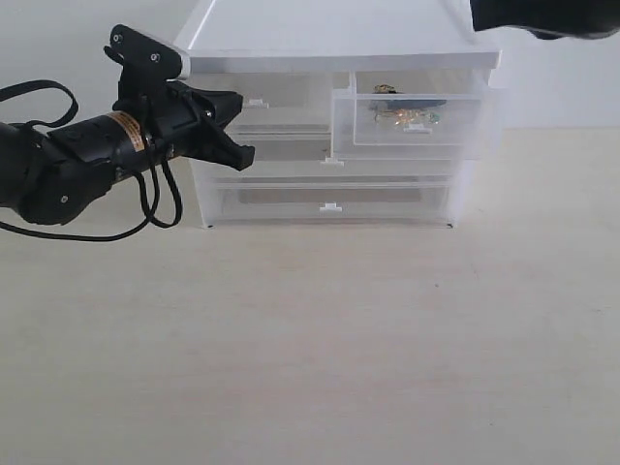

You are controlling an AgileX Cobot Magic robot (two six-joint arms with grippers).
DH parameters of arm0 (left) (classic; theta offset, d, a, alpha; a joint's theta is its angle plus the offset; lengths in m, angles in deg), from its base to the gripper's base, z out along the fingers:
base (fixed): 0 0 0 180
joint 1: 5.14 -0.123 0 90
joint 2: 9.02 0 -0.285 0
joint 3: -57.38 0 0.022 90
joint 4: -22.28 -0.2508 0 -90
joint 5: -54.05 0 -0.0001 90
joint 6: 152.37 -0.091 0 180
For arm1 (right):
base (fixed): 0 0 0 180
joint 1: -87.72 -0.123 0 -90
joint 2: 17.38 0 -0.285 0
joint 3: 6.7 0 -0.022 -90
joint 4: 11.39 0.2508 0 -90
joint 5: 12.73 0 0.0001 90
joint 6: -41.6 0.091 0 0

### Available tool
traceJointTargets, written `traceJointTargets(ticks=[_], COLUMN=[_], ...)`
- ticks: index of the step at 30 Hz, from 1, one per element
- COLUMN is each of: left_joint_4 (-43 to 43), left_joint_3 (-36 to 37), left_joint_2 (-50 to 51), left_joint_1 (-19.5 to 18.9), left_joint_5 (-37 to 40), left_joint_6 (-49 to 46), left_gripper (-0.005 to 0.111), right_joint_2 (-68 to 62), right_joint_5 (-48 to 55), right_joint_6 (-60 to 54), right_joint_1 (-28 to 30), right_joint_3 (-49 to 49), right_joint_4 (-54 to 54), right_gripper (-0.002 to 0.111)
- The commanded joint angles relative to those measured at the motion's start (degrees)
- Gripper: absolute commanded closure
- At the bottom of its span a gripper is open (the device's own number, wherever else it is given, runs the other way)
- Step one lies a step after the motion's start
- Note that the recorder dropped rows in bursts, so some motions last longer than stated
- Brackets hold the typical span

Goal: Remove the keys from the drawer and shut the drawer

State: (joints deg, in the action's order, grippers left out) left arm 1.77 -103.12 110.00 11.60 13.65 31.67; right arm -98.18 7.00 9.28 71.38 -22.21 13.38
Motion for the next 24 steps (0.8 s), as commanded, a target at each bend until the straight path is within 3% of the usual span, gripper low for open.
traceJointTargets(ticks=[1,5,10,15,24], left_joint_4=[6.08,6.08,6.08,6.08,6.08], left_joint_3=[-1.94,-1.94,-1.94,-1.94,-1.94], left_joint_2=[1.12,1.12,1.12,1.12,1.12], left_joint_1=[-0.76,-0.76,-0.76,-0.76,-0.76], left_joint_5=[3.38,4.26,5.29,5.29,5.19], left_joint_6=[0.23,0.23,0.23,0.23,0.23], left_gripper=[0.103,0.103,0.103,0.103,0.103], right_joint_2=[0.29,-0.87,-9.21,-17.68,-24.2], right_joint_5=[12.23,15.97,31.01,36.8,31.77], right_joint_6=[-23.73,-32.83,-37.99,-43.69,-37.75], right_joint_1=[0.48,0.48,0.48,0.48,0.38], right_joint_3=[6.38,10.26,17.51,25.09,30.97], right_joint_4=[-2.43,-8.01,-16.09,-17.22,-17.12], right_gripper=[0.108,0.108,0.108,0.108,0.108])
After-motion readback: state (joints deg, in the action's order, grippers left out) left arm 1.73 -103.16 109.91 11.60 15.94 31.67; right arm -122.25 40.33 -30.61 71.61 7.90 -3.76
